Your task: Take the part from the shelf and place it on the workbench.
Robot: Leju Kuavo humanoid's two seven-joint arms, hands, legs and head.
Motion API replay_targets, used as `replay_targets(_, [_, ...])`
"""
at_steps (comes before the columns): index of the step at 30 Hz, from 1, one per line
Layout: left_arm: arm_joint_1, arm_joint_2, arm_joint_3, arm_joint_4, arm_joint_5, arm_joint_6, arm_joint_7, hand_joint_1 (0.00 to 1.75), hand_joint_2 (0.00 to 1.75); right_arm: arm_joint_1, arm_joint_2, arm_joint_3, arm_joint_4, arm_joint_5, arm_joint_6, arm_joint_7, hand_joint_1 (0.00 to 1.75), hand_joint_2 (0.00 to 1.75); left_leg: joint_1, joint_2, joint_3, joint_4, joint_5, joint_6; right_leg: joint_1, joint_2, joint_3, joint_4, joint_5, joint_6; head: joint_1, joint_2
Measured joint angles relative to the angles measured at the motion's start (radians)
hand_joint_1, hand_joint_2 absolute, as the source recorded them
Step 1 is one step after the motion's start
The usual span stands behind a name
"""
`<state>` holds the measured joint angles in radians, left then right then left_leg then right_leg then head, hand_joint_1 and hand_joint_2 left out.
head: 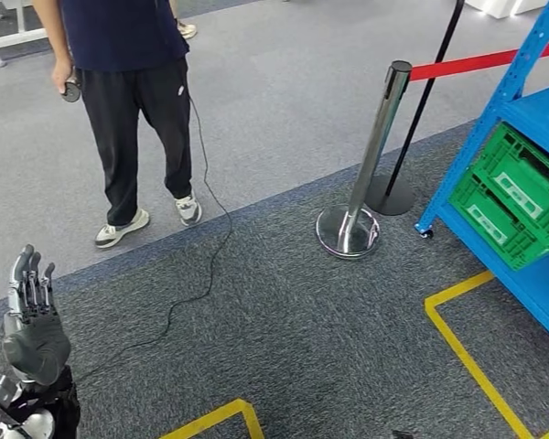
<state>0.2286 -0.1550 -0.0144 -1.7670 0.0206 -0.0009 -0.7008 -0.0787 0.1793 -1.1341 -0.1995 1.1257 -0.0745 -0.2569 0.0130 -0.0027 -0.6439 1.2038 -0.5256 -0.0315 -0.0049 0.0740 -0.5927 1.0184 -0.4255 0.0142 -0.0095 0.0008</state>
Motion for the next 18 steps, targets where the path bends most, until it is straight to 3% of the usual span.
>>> replay_targets(2, [0.000, 0.000, 0.001, 0.000, 0.001, 0.002, 0.000, 0.00, 0.00, -0.001, 0.000, 0.000, 0.000, 0.000, 0.000, 0.000, 0.00, 0.00, 0.010, -0.050, 0.056, -0.129, 0.059, -0.003, -0.001, 0.026, -0.004, 0.004, 0.001, 0.010, 0.000, 0.000])
replay_targets(4, [0.002, 0.000, 0.001, -0.001, 0.002, 0.002, 0.000, 0.00, 0.00, -0.002, -0.001, 0.000, 0.000, 0.000, 0.000, 0.000, 0.00, 0.00, 0.014, -0.087, 0.080, -0.188, 0.070, 0.001, -0.002, 0.049, -0.014, 0.005, 0.005, 0.024, -0.001, 0.000])
replay_targets(6, [0.002, 0.000, 0.002, -0.002, 0.002, 0.002, 0.000, 0.00, 0.00, 0.003, -0.001, 0.000, 0.000, 0.000, 0.000, 0.001, 0.00, 0.00, 0.011, -0.070, 0.081, -0.193, 0.071, 0.016, -0.008, 0.067, -0.025, 0.000, 0.010, 0.039, -0.002, 0.000])
replay_targets(9, [0.000, -0.002, 0.003, -0.005, 0.001, 0.004, 0.000, 0.00, 0.00, 0.009, -0.001, 0.000, 0.000, 0.000, 0.000, 0.001, 0.00, 0.00, 0.013, -0.041, 0.085, -0.200, 0.076, 0.036, -0.005, 0.021, -0.044, 0.030, -0.011, 0.048, 0.004, 0.000])
replay_targets(10, [0.000, -0.002, 0.003, -0.005, 0.001, 0.004, 0.000, 0.00, 0.00, 0.009, -0.001, 0.000, 0.000, 0.000, 0.000, 0.001, 0.00, 0.00, 0.012, -0.038, 0.085, -0.200, 0.075, 0.038, -0.002, 0.002, -0.049, 0.041, -0.020, 0.048, 0.007, 0.000])
replay_targets(14, [0.000, -0.002, 0.003, -0.006, 0.001, 0.004, 0.000, 0.00, 0.00, 0.009, -0.001, 0.000, 0.000, 0.000, 0.000, 0.001, 0.00, 0.00, 0.011, -0.034, 0.085, -0.200, 0.075, 0.040, -0.002, -0.010, -0.057, 0.056, -0.031, 0.048, 0.009, 0.000])
replay_targets(15, [0.001, -0.002, 0.003, -0.006, 0.001, 0.004, 0.000, 0.00, 0.00, 0.008, -0.001, 0.000, 0.000, 0.000, 0.001, 0.001, 0.00, 0.00, 0.010, -0.029, 0.085, -0.200, 0.075, 0.041, -0.002, -0.020, -0.068, 0.080, -0.045, 0.049, 0.010, 0.000])
replay_targets(17, [0.003, -0.001, 0.004, -0.007, 0.000, 0.005, 0.000, 0.00, 0.00, 0.006, -0.001, 0.000, 0.000, 0.000, 0.001, 0.001, 0.00, 0.00, 0.005, -0.001, 0.086, -0.200, 0.073, 0.044, -0.003, -0.046, -0.108, 0.167, -0.083, 0.052, 0.011, 0.000])
replay_targets(18, [0.004, -0.001, 0.005, -0.007, 0.000, 0.008, 0.000, 0.00, 0.00, 0.005, -0.001, 0.000, 0.000, 0.000, 0.001, 0.001, 0.00, 0.00, 0.002, 0.023, 0.089, -0.200, 0.070, 0.044, -0.003, -0.065, -0.104, 0.172, -0.080, 0.052, 0.011, 0.000])
